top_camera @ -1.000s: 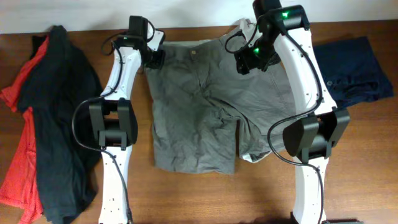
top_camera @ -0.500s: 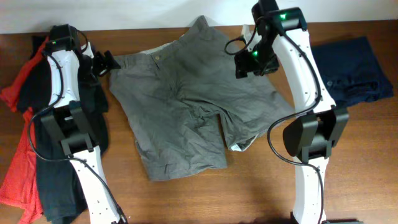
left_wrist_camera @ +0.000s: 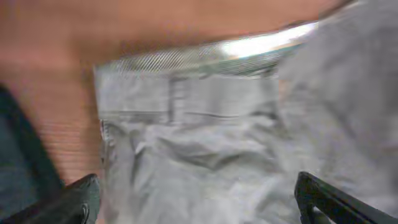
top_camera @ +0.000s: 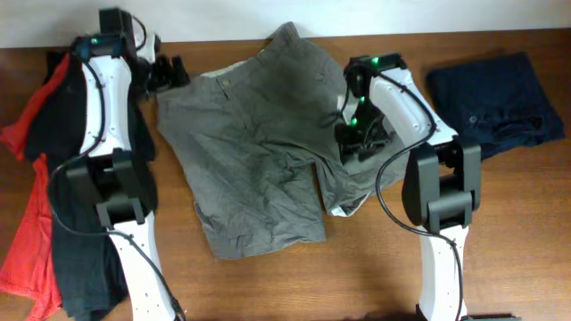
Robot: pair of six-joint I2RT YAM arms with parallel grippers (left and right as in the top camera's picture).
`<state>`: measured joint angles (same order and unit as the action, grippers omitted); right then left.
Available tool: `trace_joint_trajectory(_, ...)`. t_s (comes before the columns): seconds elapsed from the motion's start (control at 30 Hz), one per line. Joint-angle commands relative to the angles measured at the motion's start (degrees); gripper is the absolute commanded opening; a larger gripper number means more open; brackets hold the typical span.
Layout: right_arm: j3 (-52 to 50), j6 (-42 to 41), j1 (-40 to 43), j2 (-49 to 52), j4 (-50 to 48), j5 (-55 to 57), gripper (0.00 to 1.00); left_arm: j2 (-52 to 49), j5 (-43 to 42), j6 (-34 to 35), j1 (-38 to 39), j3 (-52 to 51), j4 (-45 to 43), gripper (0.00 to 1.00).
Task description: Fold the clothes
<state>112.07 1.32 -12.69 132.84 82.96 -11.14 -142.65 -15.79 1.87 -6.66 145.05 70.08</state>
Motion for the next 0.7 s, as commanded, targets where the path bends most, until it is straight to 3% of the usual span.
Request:
trace_joint_trajectory(0.0,-5.51,-0.33,-1.14,-0.31,-3.15,-0.5,0.39,6.45,0.81,-8.17,1.42,0.13,0.04,0.99)
trace_joint_trajectory(0.2,-13.2,-0.37,-1.03,-0.31,-12.26,-0.15,0.39,7.76,0.85,-15.76,3.96,0.13,0.07,0.99)
trace_joint_trajectory(0.3,-17.64,-4.33,-0.17,-0.31,-19.12,5.16,0.39,7.76,1.27,-18.64,4.79,0.13,0.09,0.99)
trace_joint_trajectory(0.47,-23.32,-6.29,5.68,-0.22,-36.13,8.68,0.3,7.76,3.06,-21.29,6.16,0.13,0.24,0.99)
trace_joint_trajectory(0.67,-23.37,-6.08,12.52,-0.09,-56.13,8.81,0.3,7.74,3.61,-21.29,6.67,0.13,0.07,0.99)
